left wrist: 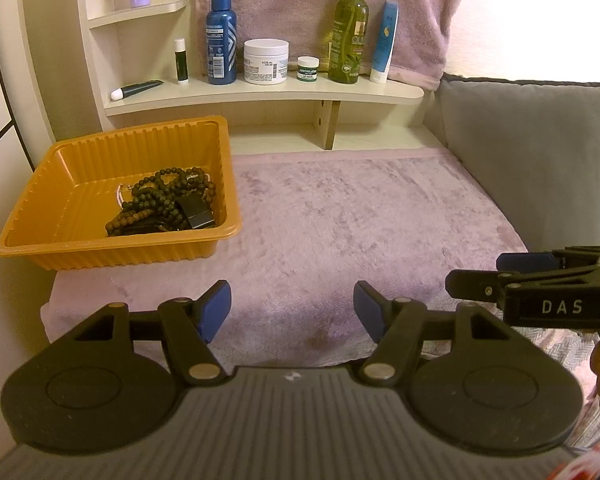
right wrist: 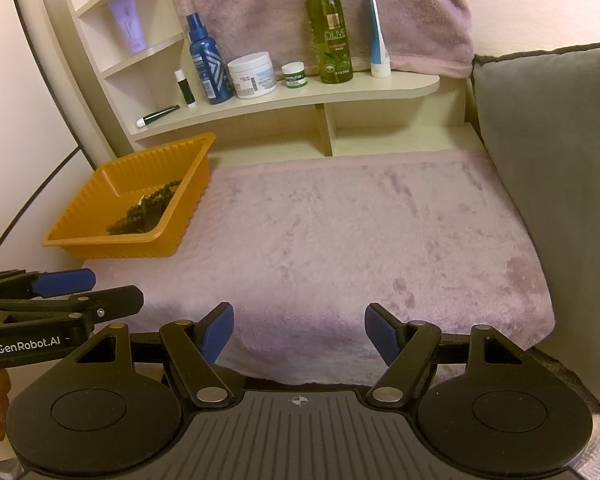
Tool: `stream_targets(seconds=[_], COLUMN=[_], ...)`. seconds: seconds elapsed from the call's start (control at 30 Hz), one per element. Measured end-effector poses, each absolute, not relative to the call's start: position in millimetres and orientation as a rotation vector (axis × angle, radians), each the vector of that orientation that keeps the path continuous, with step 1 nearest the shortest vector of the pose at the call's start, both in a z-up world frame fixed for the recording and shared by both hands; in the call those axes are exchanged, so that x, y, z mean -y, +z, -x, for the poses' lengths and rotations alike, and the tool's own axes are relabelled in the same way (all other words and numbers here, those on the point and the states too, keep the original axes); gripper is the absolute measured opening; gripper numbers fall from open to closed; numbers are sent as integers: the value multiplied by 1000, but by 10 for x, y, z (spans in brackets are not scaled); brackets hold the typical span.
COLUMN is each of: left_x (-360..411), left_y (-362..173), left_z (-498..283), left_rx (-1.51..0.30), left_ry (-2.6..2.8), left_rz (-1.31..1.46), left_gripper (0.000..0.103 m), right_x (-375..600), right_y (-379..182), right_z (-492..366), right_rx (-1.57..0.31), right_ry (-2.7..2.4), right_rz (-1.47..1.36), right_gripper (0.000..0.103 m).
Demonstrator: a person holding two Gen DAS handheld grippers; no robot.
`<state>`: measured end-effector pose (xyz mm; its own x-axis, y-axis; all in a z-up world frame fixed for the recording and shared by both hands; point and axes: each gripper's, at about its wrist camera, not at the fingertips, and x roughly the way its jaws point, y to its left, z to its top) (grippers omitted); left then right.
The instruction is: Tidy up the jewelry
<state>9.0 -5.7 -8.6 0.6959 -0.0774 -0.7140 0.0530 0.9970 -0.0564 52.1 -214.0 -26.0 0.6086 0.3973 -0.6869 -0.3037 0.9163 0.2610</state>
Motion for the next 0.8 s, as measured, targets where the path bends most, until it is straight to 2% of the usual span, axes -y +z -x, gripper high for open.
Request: stream_targets(seconds=[0.8], left_x=[54], left_y=[-82], left_z=[-94], left_rx=[-794], left_ry=[-76], left_rz=[32], left_gripper=[66], right_x=[2122], right_y=[-264], right_z=[-528], right_rx=[-825], right_ry=[407], right_rz=[-115], right_gripper=[72])
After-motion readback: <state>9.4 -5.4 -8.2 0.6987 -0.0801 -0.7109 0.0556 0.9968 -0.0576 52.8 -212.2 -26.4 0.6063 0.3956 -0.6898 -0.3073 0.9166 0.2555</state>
